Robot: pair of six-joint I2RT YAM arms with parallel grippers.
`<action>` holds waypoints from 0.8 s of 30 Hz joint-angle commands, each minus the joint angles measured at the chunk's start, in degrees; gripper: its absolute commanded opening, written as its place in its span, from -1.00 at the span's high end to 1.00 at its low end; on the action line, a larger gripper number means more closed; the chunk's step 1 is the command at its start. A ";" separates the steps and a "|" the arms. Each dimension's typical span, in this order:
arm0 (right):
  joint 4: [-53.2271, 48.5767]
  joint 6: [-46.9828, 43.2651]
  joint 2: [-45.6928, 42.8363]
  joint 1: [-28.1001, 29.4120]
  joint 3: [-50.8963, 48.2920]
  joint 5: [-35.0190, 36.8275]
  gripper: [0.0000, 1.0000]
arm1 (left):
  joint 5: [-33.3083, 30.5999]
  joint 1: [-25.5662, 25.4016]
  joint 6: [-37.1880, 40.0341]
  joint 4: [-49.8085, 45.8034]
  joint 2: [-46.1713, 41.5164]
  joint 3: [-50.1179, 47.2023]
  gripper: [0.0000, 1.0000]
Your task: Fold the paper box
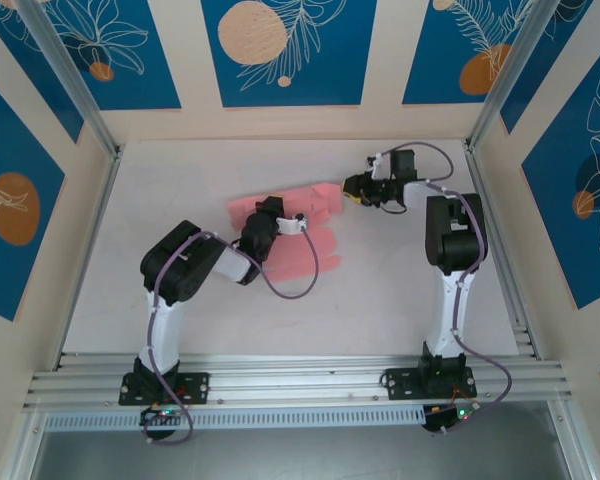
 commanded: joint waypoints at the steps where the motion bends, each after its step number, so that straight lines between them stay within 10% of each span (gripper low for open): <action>1: -2.49 -0.42 5.10 1.09 6.65 -2.36 0.31 | 0.21 -1.02 1.07 -1.67 2.26 -0.44 1.00; 10: -3.57 -1.64 12.16 1.99 13.94 -10.88 0.31 | -0.08 -1.35 1.66 -0.44 3.63 -0.40 1.00; 24: 4.99 -1.32 0.62 3.78 -3.46 -13.10 0.31 | -0.66 -1.73 2.63 0.64 4.34 0.88 1.00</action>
